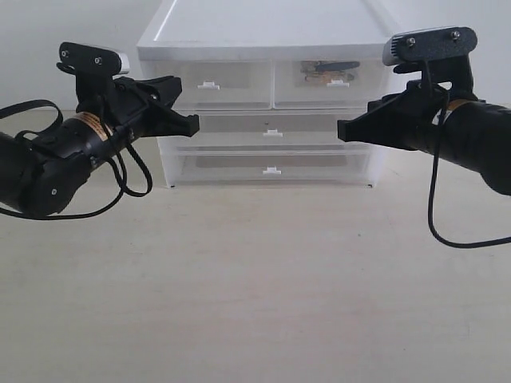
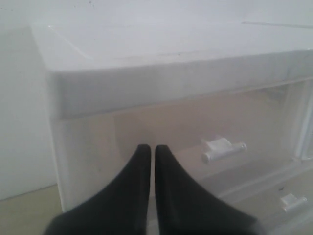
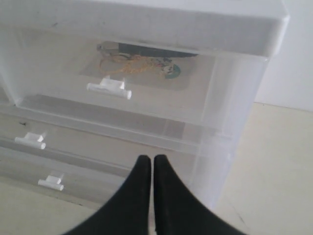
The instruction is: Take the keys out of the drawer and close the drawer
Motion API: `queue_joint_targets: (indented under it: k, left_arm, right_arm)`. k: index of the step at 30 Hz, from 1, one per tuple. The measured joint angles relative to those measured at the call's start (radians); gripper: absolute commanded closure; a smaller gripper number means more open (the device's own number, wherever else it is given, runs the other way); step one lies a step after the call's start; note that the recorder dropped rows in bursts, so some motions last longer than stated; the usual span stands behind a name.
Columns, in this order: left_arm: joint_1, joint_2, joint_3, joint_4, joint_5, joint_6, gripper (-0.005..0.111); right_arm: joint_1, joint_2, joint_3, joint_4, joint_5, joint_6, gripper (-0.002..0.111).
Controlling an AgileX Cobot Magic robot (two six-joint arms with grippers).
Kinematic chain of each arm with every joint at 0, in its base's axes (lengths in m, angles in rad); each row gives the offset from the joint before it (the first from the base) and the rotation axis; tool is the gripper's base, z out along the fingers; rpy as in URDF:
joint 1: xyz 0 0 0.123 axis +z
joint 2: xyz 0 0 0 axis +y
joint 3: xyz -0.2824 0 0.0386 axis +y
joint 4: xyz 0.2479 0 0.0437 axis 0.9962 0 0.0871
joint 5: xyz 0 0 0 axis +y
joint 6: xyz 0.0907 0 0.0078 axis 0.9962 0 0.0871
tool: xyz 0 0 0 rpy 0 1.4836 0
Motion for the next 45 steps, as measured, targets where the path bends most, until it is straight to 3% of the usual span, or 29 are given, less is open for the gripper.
queue_joint_targets:
  k: [14, 26, 33, 38, 45]
  left_arm:
    - [0.017, 0.0, 0.0, 0.036, 0.0, 0.009, 0.103]
    - [0.029, 0.0, -0.011, 0.107, 0.0, 0.004, 0.103]
    - [0.029, 0.0, -0.011, 0.111, 0.0, 0.004, 0.103]
    - [0.029, 0.0, -0.011, 0.111, 0.0, 0.004, 0.103]
    - [0.029, 0.0, -0.011, 0.111, 0.0, 0.004, 0.103]
  right_arm:
    - [0.0, 0.0, 0.0, -0.044, -0.02, 0.053, 0.109]
    - [0.0, 0.002, 0.0, -0.121, -0.067, 0.933, 0.109]
    - [0.0, 0.11, 0.0, -0.262, -0.341, 1.505, 0.109]
    - [0.0, 0.257, 0.009, -0.266, -0.708, 1.629, 0.109]
    - [0.0, 0.281, 0.193, -0.179, -0.79, 1.558, 0.109]
